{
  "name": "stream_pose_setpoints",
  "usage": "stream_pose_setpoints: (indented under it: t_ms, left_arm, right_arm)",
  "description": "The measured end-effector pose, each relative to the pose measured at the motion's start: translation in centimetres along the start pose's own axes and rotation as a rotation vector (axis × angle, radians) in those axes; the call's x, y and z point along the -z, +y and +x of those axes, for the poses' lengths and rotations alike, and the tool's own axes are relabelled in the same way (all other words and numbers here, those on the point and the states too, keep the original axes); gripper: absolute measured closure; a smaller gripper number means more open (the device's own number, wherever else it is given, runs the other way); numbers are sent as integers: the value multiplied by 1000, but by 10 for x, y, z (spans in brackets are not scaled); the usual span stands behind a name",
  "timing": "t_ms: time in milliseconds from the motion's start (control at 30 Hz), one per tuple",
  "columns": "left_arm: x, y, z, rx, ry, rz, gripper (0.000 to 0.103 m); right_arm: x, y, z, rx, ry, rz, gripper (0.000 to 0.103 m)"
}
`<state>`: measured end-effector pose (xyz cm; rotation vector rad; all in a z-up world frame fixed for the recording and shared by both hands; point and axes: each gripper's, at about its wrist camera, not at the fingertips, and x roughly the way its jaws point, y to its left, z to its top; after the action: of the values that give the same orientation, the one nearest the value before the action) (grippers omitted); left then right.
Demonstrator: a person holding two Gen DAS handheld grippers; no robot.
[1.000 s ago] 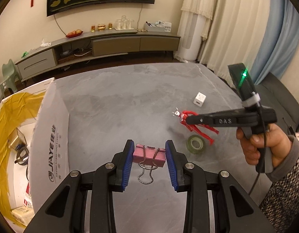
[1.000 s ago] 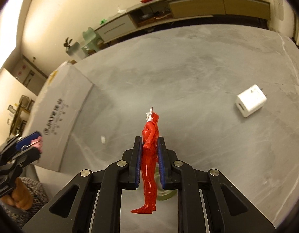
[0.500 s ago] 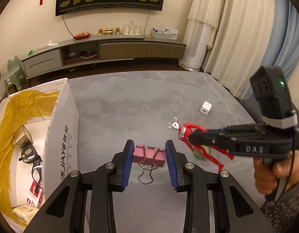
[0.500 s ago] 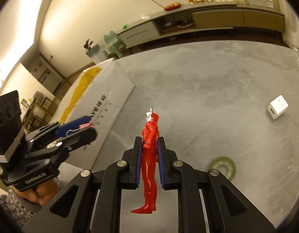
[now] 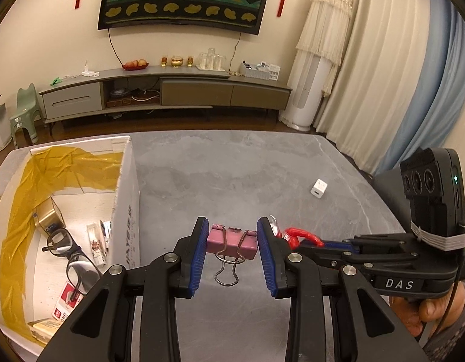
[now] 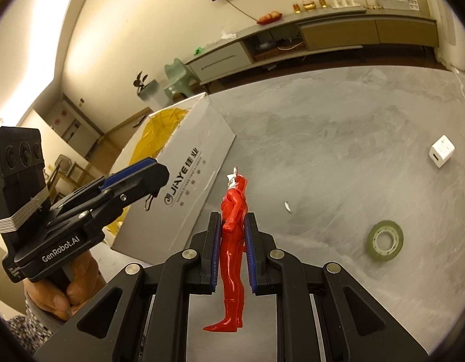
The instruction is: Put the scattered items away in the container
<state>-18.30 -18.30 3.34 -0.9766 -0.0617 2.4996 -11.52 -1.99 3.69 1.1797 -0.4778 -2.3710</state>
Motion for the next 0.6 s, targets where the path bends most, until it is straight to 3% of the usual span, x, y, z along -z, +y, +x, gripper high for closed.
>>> stream_pose_setpoints:
  t_ms: [600]
  left_arm:
    - [1,52,-46,29,-88,-90,69]
  right_arm:
    - [-8,89,-9,-1,-17,-90,87]
